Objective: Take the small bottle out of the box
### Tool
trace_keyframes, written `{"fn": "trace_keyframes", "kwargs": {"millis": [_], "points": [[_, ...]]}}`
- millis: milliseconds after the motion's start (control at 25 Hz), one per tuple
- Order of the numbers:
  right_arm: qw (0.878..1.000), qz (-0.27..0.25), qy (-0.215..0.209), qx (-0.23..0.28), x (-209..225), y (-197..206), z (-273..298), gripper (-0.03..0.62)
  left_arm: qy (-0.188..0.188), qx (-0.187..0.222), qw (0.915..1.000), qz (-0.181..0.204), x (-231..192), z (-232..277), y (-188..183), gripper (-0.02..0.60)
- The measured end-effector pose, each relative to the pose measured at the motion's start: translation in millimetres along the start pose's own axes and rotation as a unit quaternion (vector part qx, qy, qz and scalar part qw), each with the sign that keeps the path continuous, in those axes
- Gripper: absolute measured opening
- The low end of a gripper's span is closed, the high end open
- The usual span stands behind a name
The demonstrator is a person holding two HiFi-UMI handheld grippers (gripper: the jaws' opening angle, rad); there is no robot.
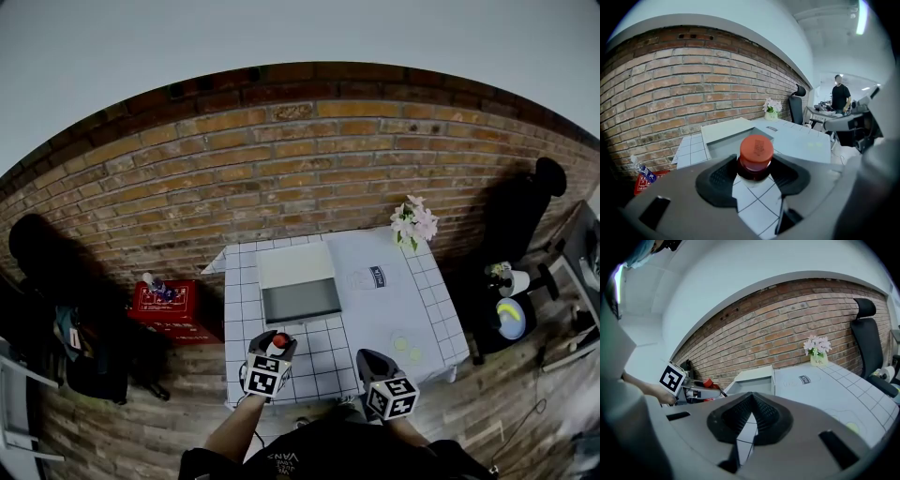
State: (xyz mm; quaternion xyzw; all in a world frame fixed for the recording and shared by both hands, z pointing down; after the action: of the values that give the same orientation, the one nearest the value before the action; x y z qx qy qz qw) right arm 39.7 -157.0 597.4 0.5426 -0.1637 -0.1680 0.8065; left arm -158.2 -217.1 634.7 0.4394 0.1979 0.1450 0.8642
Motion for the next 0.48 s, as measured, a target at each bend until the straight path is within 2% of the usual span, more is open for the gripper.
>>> {"fn": "trace_keyframes", "kwargs": {"millis": [480], "points": [[1.000,0.006,0.005,-0.009,-50.2,25.4,-19.7,-0.002,0.016,0.009,0.9998,-0.004,-2.2,-50.7,34.9,0.224]]}}
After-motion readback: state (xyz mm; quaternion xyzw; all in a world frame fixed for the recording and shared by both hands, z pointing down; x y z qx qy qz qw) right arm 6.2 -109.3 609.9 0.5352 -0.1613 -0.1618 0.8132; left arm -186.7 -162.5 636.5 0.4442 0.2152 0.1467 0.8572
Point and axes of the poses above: the fingertips, and each gripper's own axes: z forward along the fingers, x to its right, y out of its underside, the point moved 2 cm from there along -z, backward along the fingers, and after that the axes turned 12 degrees about -z, right-handed, at the moved point
